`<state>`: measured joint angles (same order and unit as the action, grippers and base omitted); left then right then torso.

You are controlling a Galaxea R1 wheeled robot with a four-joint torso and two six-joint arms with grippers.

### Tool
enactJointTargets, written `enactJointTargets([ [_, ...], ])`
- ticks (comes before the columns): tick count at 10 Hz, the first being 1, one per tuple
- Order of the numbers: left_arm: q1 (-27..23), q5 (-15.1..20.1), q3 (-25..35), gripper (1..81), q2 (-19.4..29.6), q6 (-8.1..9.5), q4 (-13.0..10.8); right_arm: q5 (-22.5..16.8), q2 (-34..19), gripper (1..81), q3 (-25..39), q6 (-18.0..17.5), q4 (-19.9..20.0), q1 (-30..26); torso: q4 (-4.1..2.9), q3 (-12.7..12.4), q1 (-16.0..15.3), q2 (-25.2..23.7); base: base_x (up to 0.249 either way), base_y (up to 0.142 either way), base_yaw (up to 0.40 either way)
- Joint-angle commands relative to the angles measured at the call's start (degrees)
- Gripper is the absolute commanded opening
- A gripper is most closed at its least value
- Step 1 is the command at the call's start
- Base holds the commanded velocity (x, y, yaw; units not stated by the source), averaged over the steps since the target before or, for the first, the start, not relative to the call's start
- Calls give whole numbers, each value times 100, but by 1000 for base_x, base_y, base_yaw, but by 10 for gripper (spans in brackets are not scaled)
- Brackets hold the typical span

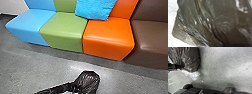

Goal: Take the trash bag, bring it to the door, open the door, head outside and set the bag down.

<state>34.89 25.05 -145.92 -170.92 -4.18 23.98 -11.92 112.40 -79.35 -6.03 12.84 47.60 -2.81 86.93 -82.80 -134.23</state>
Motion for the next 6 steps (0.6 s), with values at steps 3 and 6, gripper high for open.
enactJointTargets([
  [3, -522, 439, 169, 10, 120, 23, 221, -390, -312, 811, 96, -3, 52, -290, 0, 2, 629, 984, 0, 0, 0],
  [6, -522, 439, 169, 10, 137, 23, 221, -390, -312, 811, 96, -3, 61, -273, 0, -291, 1038, 1631, 0, 0, 0],
])
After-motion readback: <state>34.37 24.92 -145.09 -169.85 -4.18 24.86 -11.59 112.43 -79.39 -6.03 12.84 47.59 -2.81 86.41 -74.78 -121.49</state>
